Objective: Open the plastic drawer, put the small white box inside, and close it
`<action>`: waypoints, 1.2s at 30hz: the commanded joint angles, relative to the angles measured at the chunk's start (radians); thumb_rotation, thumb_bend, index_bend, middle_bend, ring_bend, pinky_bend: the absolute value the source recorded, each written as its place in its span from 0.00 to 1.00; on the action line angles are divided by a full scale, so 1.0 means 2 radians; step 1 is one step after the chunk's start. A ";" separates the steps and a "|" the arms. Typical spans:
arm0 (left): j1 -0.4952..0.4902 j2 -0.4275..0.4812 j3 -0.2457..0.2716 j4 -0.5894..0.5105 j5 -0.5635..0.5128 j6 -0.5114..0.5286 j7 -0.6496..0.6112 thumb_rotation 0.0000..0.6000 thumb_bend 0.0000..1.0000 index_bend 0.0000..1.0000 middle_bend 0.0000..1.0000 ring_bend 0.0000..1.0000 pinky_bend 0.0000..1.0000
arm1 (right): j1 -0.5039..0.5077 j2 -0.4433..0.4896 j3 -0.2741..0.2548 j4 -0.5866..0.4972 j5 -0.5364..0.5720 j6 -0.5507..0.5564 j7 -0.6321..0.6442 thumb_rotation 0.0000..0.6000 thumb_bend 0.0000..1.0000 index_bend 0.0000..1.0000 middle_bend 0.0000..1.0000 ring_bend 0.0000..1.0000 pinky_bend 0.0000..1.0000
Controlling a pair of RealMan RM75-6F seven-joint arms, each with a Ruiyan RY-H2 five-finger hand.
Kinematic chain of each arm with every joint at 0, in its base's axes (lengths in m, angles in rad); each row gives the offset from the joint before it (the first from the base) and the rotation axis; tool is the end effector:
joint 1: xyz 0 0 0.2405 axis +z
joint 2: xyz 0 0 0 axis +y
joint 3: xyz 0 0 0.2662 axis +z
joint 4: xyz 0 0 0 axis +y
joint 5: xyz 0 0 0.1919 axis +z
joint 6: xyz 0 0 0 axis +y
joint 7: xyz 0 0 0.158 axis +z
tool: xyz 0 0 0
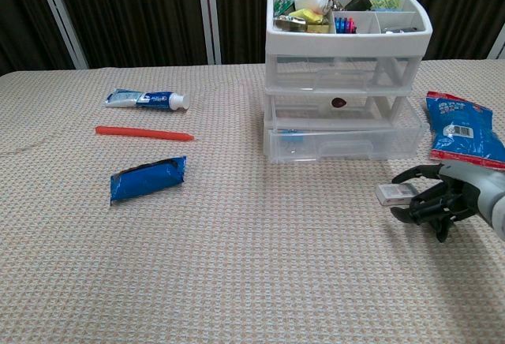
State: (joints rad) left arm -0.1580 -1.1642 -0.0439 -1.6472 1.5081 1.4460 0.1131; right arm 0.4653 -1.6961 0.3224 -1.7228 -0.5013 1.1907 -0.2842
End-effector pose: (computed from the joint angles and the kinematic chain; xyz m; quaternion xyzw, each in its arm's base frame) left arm -0.2896 0.2138 0.1553 -0.6284 -0.3658 -0.3893 0.5654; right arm -0.2214 -0.2807 -0.0331 0.3954 -0.7422 0.3338 0.4259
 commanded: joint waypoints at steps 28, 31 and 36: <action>0.000 0.002 0.001 -0.004 -0.001 -0.002 -0.002 1.00 0.08 0.07 0.00 0.00 0.00 | -0.003 -0.019 -0.011 0.023 -0.020 0.037 -0.024 1.00 0.29 0.45 0.76 0.76 0.65; 0.000 0.002 0.001 -0.005 -0.001 -0.002 -0.002 1.00 0.08 0.07 0.00 0.00 0.00 | -0.003 -0.020 -0.012 0.025 -0.022 0.039 -0.027 1.00 0.29 0.40 0.76 0.77 0.65; 0.000 0.003 0.000 -0.004 -0.003 -0.003 -0.001 1.00 0.08 0.07 0.00 0.00 0.00 | -0.003 -0.014 -0.010 0.017 -0.019 0.034 -0.031 1.00 0.30 0.25 0.74 0.76 0.65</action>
State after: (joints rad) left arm -0.1588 -1.1589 -0.0433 -1.6559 1.5028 1.4401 0.1108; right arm 0.4587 -1.7288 0.3003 -1.6832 -0.5406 1.2625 -0.3446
